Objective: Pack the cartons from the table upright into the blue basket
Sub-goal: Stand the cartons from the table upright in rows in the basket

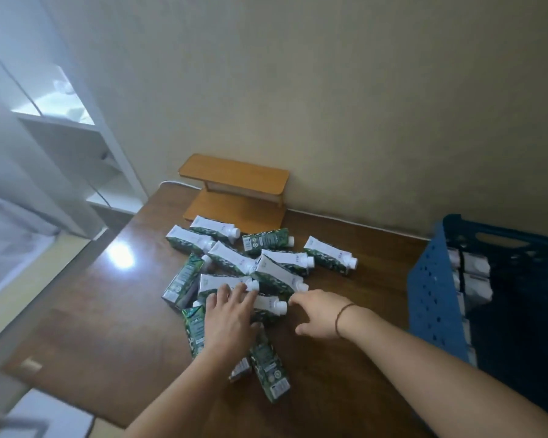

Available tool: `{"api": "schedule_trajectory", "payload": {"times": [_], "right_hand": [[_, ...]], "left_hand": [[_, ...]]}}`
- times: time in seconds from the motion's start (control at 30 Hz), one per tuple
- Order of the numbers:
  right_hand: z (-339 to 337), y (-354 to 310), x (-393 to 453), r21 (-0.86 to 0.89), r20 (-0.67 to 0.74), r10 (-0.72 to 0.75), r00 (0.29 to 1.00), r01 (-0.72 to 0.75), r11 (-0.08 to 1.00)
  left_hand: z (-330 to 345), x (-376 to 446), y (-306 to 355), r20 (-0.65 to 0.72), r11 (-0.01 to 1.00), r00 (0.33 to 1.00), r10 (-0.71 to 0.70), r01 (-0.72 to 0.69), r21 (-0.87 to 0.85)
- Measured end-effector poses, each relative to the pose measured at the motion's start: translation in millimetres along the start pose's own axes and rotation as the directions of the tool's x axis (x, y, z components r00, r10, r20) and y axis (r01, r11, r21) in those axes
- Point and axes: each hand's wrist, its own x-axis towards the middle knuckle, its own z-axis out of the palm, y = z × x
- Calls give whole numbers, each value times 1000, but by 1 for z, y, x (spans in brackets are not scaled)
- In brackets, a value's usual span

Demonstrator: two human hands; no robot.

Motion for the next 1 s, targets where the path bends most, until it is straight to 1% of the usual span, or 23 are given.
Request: {"api": "schedule_trajectory", "payload": {"times": [0.03,0.1,0.17,0.23,0.33,0.47,0.53,0.6,0.63,0.67,0.73,0.77,0.83,0.9,0.93,1.0], "right_hand": [[4,0,5,38,5,18,1000,-19,999],[10,2,12,103,2,55,998,-55,993],[17,4,16,206,2,106,994,-104,973],[24,5,19,361,2,172,985,-161,919],[27,7,21,543,-43,256,966,-192,817],[17,10,13,736,-125,285,950,-104,669],[10,16,5,802,-198,325,925,-38,597],[2,23,-8,822,-307,364,879,53,566],[-2,27,-17,801,-394,374,840,113,588],[-7,32,-29,756,-491,380,784,167,633],[-18,45,-57,638,-673,369,641,252,727],[-22,54,-73,601,-734,371,569,291,744],[-28,75,-108,575,-804,405,436,398,715],[-33,100,-143,565,-825,470,315,512,648],[-34,114,-160,545,-833,490,258,537,644],[-35,141,-188,496,-859,483,171,512,701]], "left_hand": [[-3,5,-2,-1,999,1000,27,-27,46],[-9,14,-7,43,990,997,62,-67,127],[-6,21,-13,81,990,994,68,-77,122],[0,21,-18,27,996,996,81,-82,26],[10,13,-19,-145,988,982,122,-133,-74],[12,9,3,-337,958,936,105,-186,-218],[8,12,17,-378,922,923,75,-209,-327],[2,16,31,-385,863,922,44,-229,-450],[1,18,38,-388,822,920,46,-256,-509],[-2,20,45,-386,771,920,63,-291,-566],[-4,24,61,-385,675,916,110,-353,-648],[-5,26,70,-391,635,913,121,-374,-676],[-7,30,93,-380,560,917,120,-379,-737],[-10,34,120,-332,490,933,141,-357,-795],[-12,36,136,-298,472,940,169,-342,-813],[-17,40,169,-213,440,946,243,-303,-845]]}}
